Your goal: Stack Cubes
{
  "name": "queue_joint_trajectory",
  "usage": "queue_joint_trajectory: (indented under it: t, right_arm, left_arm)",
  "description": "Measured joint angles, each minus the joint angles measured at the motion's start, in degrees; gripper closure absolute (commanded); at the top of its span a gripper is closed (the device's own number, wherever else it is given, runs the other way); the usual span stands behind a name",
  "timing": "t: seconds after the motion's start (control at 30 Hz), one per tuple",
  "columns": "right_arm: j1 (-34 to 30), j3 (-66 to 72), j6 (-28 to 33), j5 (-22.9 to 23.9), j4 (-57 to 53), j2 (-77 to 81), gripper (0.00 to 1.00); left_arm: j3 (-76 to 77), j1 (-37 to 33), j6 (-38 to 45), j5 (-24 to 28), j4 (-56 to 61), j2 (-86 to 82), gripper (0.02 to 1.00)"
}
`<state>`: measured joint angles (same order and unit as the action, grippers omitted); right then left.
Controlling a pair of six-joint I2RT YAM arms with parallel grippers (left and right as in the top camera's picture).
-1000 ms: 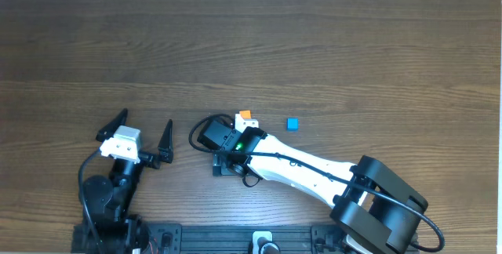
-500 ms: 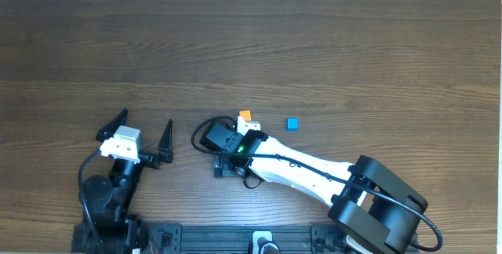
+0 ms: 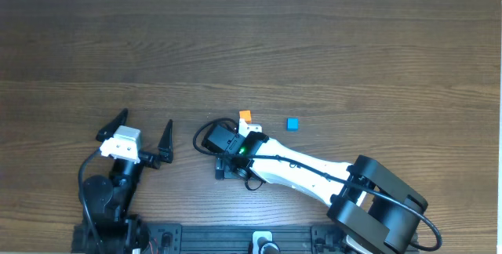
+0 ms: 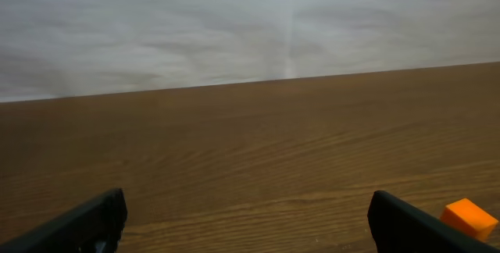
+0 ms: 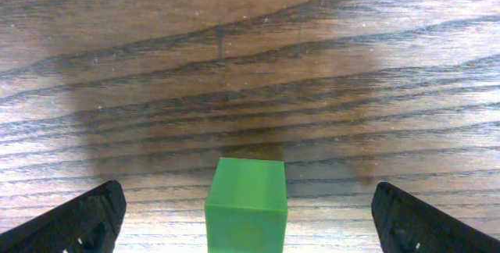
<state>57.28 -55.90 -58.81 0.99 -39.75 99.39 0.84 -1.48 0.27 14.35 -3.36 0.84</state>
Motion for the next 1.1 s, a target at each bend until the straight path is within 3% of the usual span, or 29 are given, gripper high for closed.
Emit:
queue_joint_trajectory:
  t: [0.4,1.1]
  right_arm:
    - [0.0,0.0,-0.6,0.0,0.4,0.1,0.069]
    - [0.6,0.0,-0.8,0.0,0.4,0.2,0.257]
  left_arm:
    - [0.0,0.0,0.0,0.0,0.0,0.0,0.018]
    - [0.0,0.0,0.0,0.0,0.0,0.0,0.018]
